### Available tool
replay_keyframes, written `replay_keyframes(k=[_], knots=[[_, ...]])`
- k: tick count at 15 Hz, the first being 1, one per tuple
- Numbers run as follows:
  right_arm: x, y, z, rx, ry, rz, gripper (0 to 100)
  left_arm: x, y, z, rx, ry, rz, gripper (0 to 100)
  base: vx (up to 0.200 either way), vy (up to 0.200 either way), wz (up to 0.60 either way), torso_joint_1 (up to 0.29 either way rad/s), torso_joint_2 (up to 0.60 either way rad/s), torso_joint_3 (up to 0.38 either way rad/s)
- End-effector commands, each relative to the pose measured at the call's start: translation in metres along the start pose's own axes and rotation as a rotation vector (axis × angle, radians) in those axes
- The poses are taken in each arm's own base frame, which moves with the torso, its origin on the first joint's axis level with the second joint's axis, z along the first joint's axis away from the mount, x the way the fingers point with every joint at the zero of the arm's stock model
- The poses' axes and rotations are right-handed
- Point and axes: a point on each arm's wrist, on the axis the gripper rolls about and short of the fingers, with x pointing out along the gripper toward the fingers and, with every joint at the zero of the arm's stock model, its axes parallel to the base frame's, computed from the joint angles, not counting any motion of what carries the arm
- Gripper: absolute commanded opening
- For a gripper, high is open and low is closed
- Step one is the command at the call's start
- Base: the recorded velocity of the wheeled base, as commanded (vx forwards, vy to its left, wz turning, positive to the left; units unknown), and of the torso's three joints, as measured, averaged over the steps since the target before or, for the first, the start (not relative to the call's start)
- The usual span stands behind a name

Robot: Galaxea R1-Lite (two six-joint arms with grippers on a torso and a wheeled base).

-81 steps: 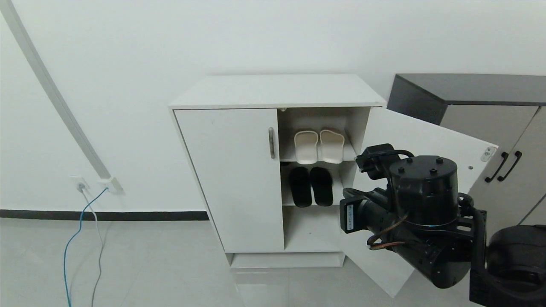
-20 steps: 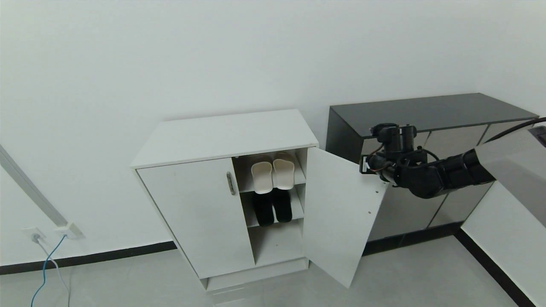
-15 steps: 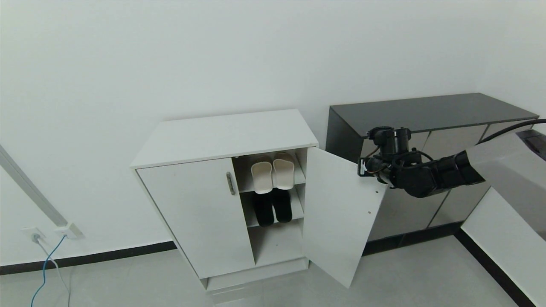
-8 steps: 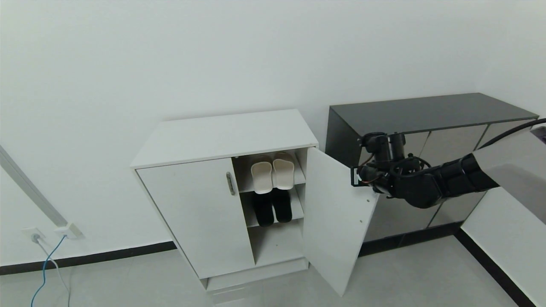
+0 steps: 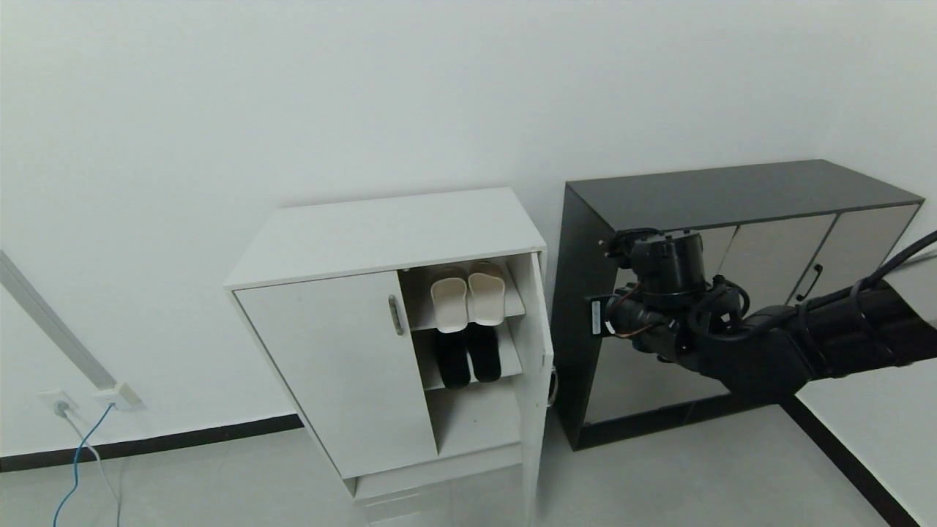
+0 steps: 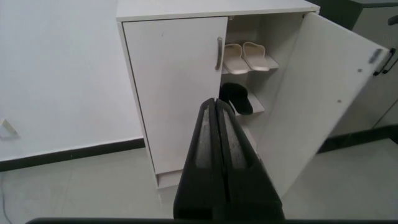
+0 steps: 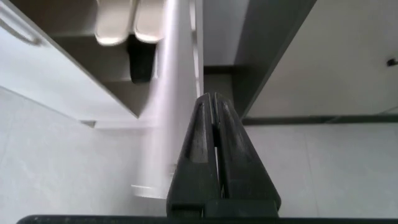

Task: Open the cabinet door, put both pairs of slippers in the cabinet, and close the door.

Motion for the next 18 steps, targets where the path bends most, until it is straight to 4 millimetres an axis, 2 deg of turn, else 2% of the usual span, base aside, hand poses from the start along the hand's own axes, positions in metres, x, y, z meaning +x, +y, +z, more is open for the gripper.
replay_keyframes(k=[1,4,12,18], knots=[[-0.015,0.004,-0.001,-0.013,-0.008,0.023,0,0.0,0.0,0.0,0.0,0.001,0.0,0,0.0,0.0,0.0,0.0,0.0,0.0],[-0.019,0.011,-0.004,-0.028,0.0,0.041,0,0.0,0.0,0.0,-0.001,0.001,0.0,0,0.0,0.0,0.0,0.0,0.0,0.0],[-0.026,0.019,-0.017,-0.048,0.017,0.138,0,0.0,0.0,0.0,-0.001,0.001,0.0,0,0.0,0.0,0.6,0.002,0.0,0.001],[-0.029,0.015,-0.038,-0.085,0.025,0.16,0,0.0,0.0,0.0,-0.001,0.001,0.001,0,0.0,0.0,0.0,0.0,0.0,0.0]])
